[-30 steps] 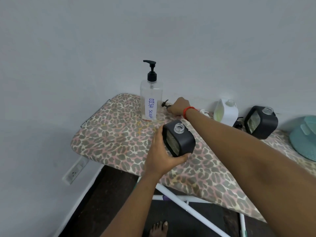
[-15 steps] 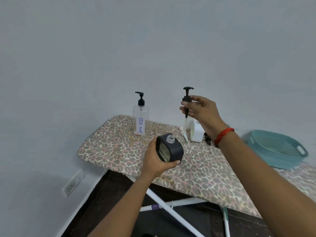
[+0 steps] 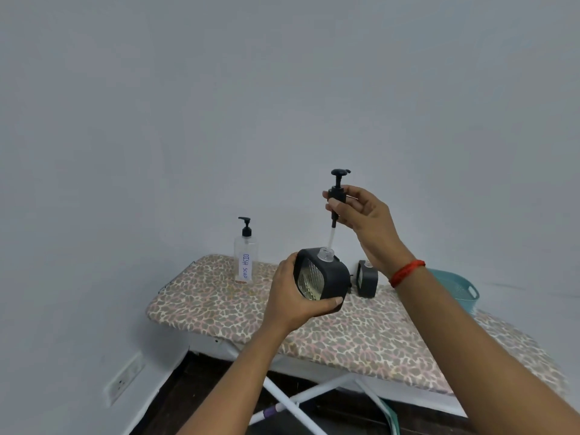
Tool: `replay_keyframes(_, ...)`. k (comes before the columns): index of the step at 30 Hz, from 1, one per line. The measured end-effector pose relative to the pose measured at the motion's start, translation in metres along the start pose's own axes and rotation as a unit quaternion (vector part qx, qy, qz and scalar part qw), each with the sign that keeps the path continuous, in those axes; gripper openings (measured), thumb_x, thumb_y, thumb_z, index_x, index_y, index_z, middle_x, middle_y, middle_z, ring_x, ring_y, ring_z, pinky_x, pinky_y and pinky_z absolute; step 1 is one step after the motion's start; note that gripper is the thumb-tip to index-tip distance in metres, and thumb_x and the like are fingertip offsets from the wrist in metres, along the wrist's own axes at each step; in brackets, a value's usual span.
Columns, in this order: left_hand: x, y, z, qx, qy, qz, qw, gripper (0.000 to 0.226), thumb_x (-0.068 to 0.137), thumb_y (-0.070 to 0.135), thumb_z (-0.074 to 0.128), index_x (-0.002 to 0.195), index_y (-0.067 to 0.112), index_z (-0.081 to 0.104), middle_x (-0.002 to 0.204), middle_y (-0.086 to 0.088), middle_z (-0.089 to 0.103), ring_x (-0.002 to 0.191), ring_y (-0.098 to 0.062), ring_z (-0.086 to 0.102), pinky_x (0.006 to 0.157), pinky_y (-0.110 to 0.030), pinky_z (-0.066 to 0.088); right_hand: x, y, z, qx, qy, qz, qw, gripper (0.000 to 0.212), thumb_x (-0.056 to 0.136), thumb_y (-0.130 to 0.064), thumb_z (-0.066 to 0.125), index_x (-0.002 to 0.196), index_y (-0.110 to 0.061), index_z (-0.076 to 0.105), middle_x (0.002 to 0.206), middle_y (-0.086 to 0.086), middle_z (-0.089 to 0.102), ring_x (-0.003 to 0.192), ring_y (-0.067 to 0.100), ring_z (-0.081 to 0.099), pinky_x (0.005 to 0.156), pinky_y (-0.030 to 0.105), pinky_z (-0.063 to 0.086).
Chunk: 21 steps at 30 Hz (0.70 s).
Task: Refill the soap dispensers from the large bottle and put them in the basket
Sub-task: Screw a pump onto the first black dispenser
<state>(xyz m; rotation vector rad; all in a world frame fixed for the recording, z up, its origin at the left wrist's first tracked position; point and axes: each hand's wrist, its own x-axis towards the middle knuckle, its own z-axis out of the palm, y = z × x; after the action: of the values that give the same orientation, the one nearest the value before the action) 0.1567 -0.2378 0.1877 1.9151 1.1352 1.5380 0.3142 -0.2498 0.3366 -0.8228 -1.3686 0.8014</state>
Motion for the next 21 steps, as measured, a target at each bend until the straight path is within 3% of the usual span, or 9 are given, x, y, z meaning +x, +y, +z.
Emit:
replay_keyframes(5, -0.010, 0.033, -0.004, -0.029, 0.004, 0.008, 1.000, 0.095, 0.054, 0.053, 0.097, 0.136, 0.040, 0.051, 0.132, 0.019, 0.057, 0.123, -0.003, 0.057, 0.103, -0.039, 0.055, -0.024, -0.032, -0.006, -0.027, 0.009, -0.012, 1.000, 0.031, 0.094, -0.013, 0.070, 0.125, -0.011, 0.063, 0.114, -0.003, 0.077, 0.110, 0.014, 0.070, 0.090, 0.027, 0.051)
replay_keyframes(11, -0.007, 0.067, -0.008, -0.055, 0.014, 0.022, 0.998, 0.097, 0.054, 0.058, 0.095, 0.138, 0.040, 0.050, 0.134, 0.019, 0.056, 0.125, -0.003, 0.056, 0.102, -0.040, 0.056, -0.047, -0.041, -0.012, -0.056, 0.019, -0.001, 0.998, 0.028, 0.093, -0.013, 0.071, 0.120, -0.010, 0.065, 0.109, -0.003, 0.078, 0.099, 0.001, 0.072, 0.072, 0.006, 0.050)
replay_keyframes(17, 0.003, 0.086, -0.012, -0.059, 0.017, 0.027, 0.998, 0.098, 0.054, 0.061, 0.093, 0.138, 0.036, 0.049, 0.133, 0.016, 0.058, 0.123, -0.003, 0.057, 0.100, -0.039, 0.057, -0.053, -0.038, -0.014, -0.103, 0.023, 0.000, 0.994, 0.017, 0.087, -0.017, 0.077, 0.103, -0.014, 0.077, 0.100, -0.001, 0.079, 0.095, 0.017, 0.074, 0.081, 0.027, 0.055)
replay_keyframes(21, 0.005, 0.093, -0.019, -0.059, 0.026, 0.031, 0.997, 0.096, 0.054, 0.062, 0.092, 0.136, 0.041, 0.048, 0.132, 0.019, 0.057, 0.122, -0.002, 0.056, 0.101, -0.038, 0.057, -0.044, -0.046, -0.014, -0.172, 0.022, -0.010, 0.985, 0.016, 0.079, -0.029, 0.085, 0.091, -0.021, 0.079, 0.094, -0.003, 0.078, 0.092, 0.038, 0.069, 0.085, 0.049, 0.060)
